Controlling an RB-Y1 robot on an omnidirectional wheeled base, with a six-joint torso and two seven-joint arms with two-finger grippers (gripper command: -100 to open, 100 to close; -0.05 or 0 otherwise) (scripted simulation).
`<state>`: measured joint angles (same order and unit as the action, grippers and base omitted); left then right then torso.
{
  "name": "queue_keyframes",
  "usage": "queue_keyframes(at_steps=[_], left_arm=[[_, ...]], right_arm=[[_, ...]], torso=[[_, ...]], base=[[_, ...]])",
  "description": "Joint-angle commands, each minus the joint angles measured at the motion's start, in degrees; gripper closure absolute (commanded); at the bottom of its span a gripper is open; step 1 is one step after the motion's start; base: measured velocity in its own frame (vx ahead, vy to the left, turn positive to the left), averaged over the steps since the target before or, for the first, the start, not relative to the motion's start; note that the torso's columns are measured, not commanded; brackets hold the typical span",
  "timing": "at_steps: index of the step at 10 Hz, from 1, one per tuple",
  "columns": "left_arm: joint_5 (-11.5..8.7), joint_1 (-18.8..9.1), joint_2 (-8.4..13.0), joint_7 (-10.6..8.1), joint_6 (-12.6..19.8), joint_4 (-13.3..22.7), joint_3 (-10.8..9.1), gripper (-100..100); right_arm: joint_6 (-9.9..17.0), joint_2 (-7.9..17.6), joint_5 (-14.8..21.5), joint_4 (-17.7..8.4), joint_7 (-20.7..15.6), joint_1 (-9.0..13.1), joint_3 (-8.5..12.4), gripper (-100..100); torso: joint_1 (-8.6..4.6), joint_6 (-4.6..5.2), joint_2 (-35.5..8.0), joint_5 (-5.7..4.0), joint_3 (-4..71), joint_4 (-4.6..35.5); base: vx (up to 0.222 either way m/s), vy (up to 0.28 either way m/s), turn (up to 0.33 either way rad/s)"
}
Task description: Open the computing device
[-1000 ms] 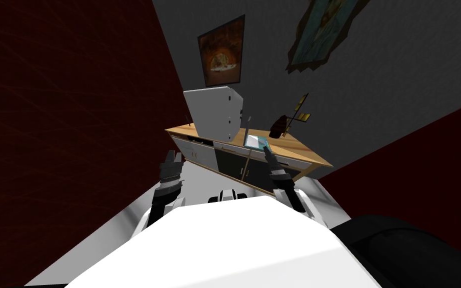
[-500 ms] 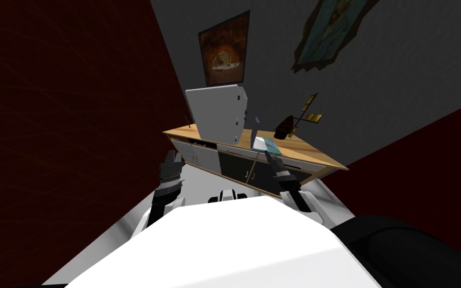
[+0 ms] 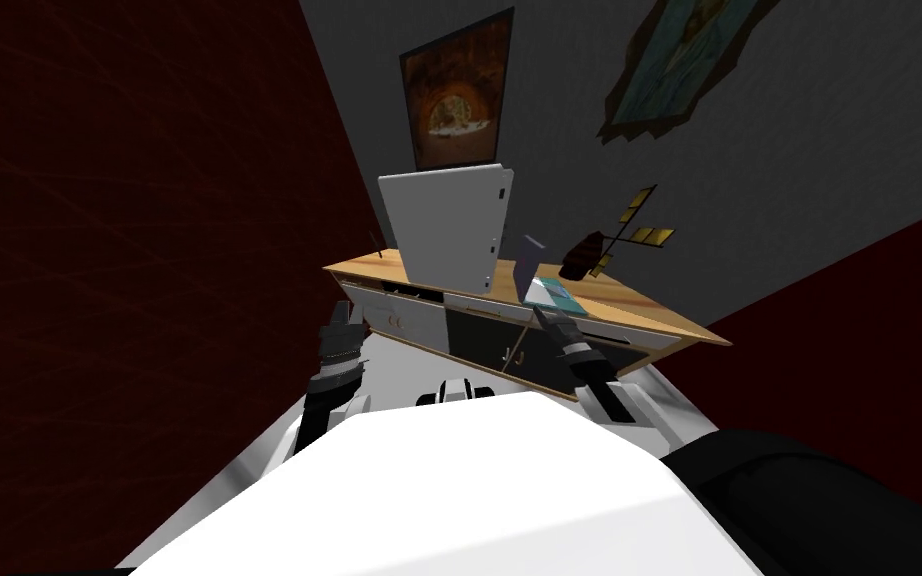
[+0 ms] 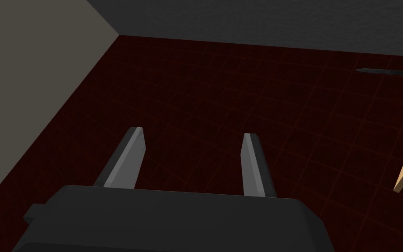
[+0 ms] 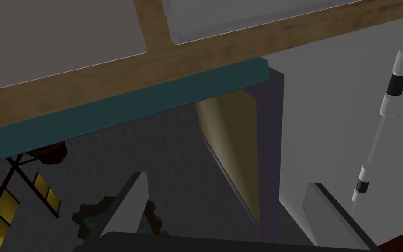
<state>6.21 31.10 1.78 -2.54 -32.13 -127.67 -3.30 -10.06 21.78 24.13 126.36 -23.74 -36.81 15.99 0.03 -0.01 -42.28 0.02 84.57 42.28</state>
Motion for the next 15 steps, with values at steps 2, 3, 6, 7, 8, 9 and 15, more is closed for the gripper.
queue_keyframes(at_steps=[2, 3, 6, 7, 8, 9, 15], left_arm=[[0.0, 0.0, 0.0, 0.0, 0.0, 0.0, -0.01, 0], [0.0, 0.0, 0.0, 0.0, 0.0, 0.0, -0.01, 0], [0.0, 0.0, 0.0, 0.0, 0.0, 0.0, 0.0, 0], [0.0, 0.0, 0.0, 0.0, 0.0, 0.0, 0.0, 0], [0.0, 0.0, 0.0, 0.0, 0.0, 0.0, 0.0, 0], [0.0, 0.0, 0.0, 0.0, 0.0, 0.0, 0.0, 0], [0.0, 0.0, 0.0, 0.0, 0.0, 0.0, -0.01, 0]], right_arm=[[2.3, 4.6, 3.2, -1.8, -2.8, -0.7, 2.7, -100], [3.0, 5.9, 4.2, -2.2, -3.7, -1.0, 3.4, -100], [5.1, 9.4, 7.2, -3.7, -6.3, -1.8, 5.7, -100], [5.9, 10.5, 8.2, -4.2, -7.2, -2.0, 6.5, -100], [6.6, 11.5, 9.2, -4.8, -8.1, -2.3, 7.3, -100], [7.2, 12.6, 10.2, -5.3, -8.9, -2.6, 8.0, -100], [10.7, 18.2, 13.1, -6.2, -11.4, -4.6, 11.6, -100]], torso=[[-0.25, 0.01, -0.1, -0.08, 0.0, 0.0], [-0.2, 0.01, 0.0, -0.07, 0.0, 0.0], [0.11, 0.0, 0.0, 0.03, 0.0, 0.0], [0.0, 0.0, 0.1, 0.0, 0.0, 0.0], [-0.03, 0.01, 0.0, -0.02, 0.0, 0.0], [-0.05, 0.01, -0.1, -0.02, 0.0, 0.0], [-0.35, 0.01, -0.2, -0.11, -0.1, 0.1]], base=[[0.083, 0.105, -0.044], [0.094, 0.131, -0.058], [0.099, 0.16, -0.052], [0.1, 0.166, -0.048], [0.084, 0.168, -0.065], [0.081, 0.143, -0.052], [0.092, 0.122, -0.037]])
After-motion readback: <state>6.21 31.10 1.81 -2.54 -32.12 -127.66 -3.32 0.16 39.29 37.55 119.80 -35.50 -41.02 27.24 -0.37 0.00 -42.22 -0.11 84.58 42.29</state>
